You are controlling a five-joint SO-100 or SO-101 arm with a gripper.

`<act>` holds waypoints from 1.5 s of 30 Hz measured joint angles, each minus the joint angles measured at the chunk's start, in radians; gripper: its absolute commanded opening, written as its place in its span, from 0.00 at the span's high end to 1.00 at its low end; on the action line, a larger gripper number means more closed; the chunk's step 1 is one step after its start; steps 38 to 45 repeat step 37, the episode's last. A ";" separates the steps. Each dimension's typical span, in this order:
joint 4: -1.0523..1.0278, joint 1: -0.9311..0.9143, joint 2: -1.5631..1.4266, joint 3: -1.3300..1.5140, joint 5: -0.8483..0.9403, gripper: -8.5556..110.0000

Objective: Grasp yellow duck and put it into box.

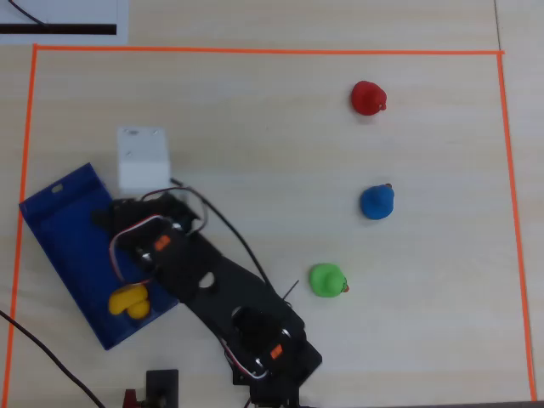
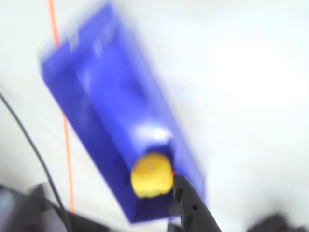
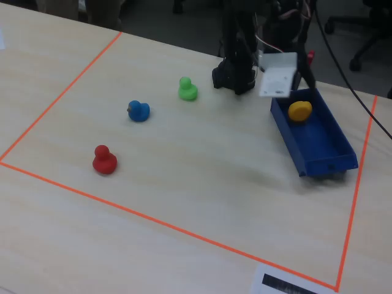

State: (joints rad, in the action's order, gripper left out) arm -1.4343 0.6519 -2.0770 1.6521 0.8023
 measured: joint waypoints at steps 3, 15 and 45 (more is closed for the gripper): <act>0.086 -0.252 -0.229 0.164 0.161 0.93; 0.298 -0.683 -1.138 1.325 0.445 0.93; 0.146 -0.741 -1.239 1.466 0.492 0.88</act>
